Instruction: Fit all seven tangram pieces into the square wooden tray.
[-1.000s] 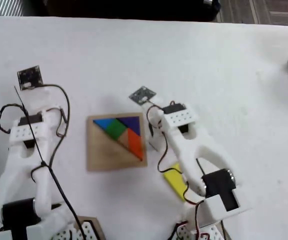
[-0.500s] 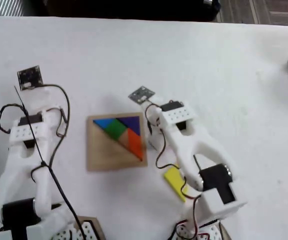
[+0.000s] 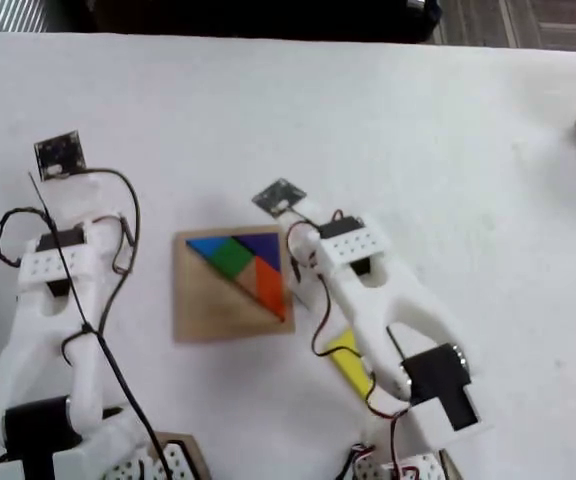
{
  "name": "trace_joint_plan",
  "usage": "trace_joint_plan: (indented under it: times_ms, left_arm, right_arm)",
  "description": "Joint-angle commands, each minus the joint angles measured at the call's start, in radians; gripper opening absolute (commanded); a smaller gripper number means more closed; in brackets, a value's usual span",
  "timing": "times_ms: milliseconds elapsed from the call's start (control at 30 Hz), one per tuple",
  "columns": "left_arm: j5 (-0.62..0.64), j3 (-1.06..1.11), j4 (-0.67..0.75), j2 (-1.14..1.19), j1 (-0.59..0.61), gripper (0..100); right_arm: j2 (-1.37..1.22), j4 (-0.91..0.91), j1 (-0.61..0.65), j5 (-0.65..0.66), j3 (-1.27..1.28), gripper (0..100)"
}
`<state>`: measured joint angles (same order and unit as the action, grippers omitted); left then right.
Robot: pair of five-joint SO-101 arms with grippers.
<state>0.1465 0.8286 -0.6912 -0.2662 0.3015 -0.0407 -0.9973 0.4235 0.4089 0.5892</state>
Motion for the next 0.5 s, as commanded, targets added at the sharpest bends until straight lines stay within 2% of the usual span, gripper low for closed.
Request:
trace_joint_plan:
  times_ms: [0,300,367,467]
  left_arm:
    - [-0.014,-0.021,0.02,-0.004,-0.013,3]
    - [-0.014,-0.02,0.018,-0.004,-0.013,3]
    - [-0.014,-0.02,0.018,-0.004,-0.013,3]
    - [-0.014,-0.02,0.018,-0.004,-0.013,3]
  right_arm:
    - [-0.045,-0.039,-0.025,-0.014,-0.091,30.0]
    - [-0.091,-0.079,-0.03,-0.014,-0.13,29.5]
    - [-0.091,-0.079,-0.031,-0.014,-0.132,26.0]
    - [-0.093,-0.071,-0.059,-0.058,-0.133,15.6]
